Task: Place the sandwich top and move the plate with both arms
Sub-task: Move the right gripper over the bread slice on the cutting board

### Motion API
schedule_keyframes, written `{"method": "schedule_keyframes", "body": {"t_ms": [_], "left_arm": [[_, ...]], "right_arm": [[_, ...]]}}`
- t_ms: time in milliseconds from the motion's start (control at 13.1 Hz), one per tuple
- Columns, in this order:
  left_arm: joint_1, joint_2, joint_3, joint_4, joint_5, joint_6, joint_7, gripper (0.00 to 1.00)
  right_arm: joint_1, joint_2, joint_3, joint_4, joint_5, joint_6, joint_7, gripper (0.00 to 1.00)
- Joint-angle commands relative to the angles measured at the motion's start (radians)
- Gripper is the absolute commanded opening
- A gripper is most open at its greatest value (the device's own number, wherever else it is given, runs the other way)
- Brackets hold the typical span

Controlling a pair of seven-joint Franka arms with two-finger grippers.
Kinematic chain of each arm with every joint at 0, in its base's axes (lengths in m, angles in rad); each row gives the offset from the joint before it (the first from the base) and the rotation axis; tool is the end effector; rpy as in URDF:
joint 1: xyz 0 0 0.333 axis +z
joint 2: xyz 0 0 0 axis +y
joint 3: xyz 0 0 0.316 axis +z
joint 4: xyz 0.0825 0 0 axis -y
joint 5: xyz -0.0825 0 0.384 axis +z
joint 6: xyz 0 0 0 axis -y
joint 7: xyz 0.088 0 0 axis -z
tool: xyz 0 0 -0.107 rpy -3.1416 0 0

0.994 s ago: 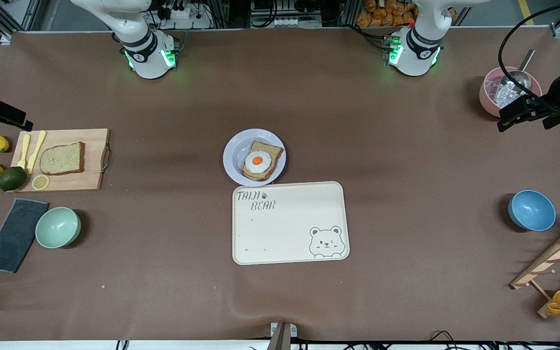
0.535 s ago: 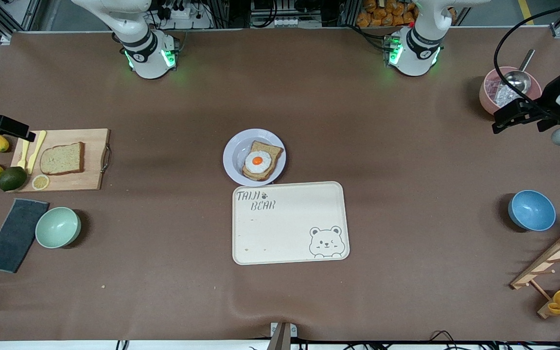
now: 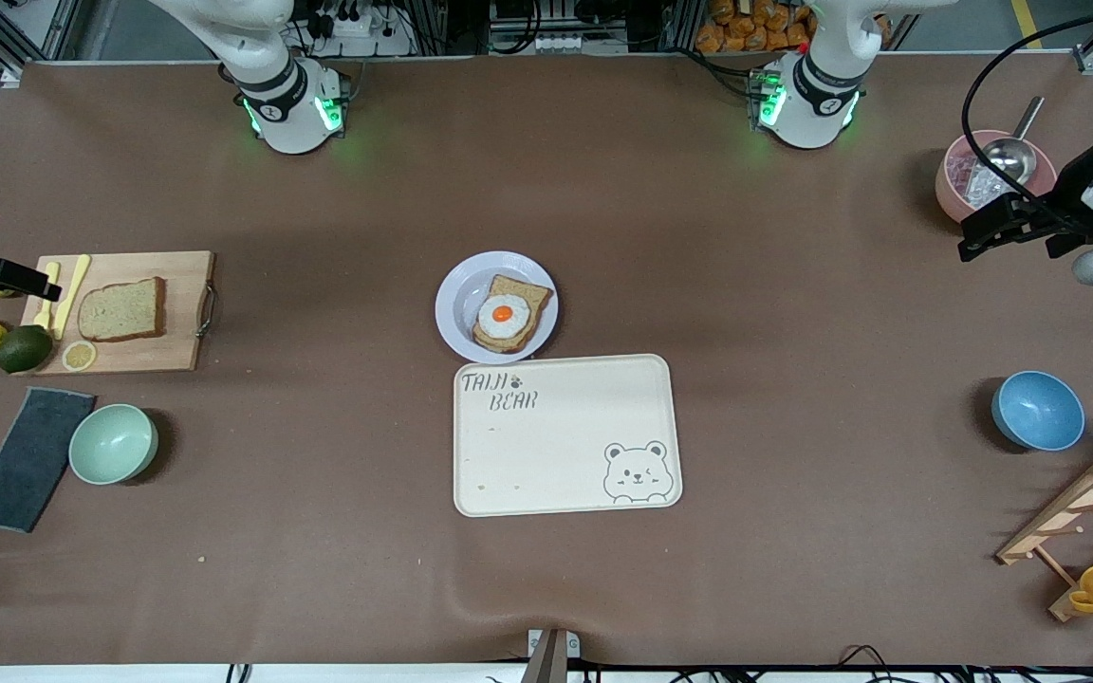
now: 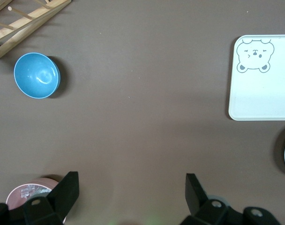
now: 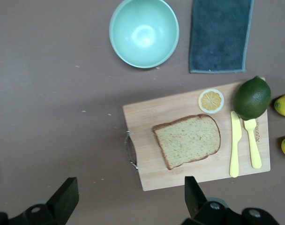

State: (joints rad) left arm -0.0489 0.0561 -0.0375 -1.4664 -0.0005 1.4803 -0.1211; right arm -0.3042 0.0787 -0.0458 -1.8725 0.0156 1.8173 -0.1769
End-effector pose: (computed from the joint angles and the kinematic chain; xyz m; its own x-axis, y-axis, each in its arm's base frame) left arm 0.5610 -0.0480 0.6342 0.9985 0.0347 -0.0422 0.0346 -0.9994 -0.0025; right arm 0.5334 -0.1928 0.4578 0.9763 -0.1734 -0.1294 -0.1792 -0.9832 -0.0342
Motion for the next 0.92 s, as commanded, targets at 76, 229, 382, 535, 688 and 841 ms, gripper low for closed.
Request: {"method": "schedule_keyframes", "body": {"t_ms": [76, 229, 382, 535, 688, 841], "left_arm": [[0.0, 0.002, -0.002, 0.011, -0.013, -0.006, 0.014, 1.0], [0.0, 0.001, -0.002, 0.011, -0.015, -0.006, 0.014, 1.0], [0.001, -0.005, -0.004, 0.015, -0.015, -0.006, 0.015, 1.0], [-0.002, -0.004, -0.004, 0.017, -0.016, -0.005, 0.015, 1.0], [-0.008, 0.001, -0.004, 0.017, -0.016, -0.002, 0.014, 1.0], [-0.008, 0.001, -0.007, 0.017, -0.015, -0.002, 0.014, 1.0]], "right_arm": [[-0.094, 0.099, 0.014, -0.004, -0.025, 0.057, -0.084, 1.0], [-0.14, 0.153, 0.014, -0.005, -0.045, 0.115, -0.156, 1.0], [-0.157, 0.19, 0.014, -0.02, -0.087, 0.201, -0.209, 1.0], [-0.193, 0.225, 0.015, -0.042, -0.095, 0.234, -0.252, 1.0], [-0.205, 0.272, 0.015, -0.042, -0.095, 0.263, -0.257, 1.0], [-0.214, 0.312, 0.015, -0.04, -0.085, 0.277, -0.21, 1.0]]}}
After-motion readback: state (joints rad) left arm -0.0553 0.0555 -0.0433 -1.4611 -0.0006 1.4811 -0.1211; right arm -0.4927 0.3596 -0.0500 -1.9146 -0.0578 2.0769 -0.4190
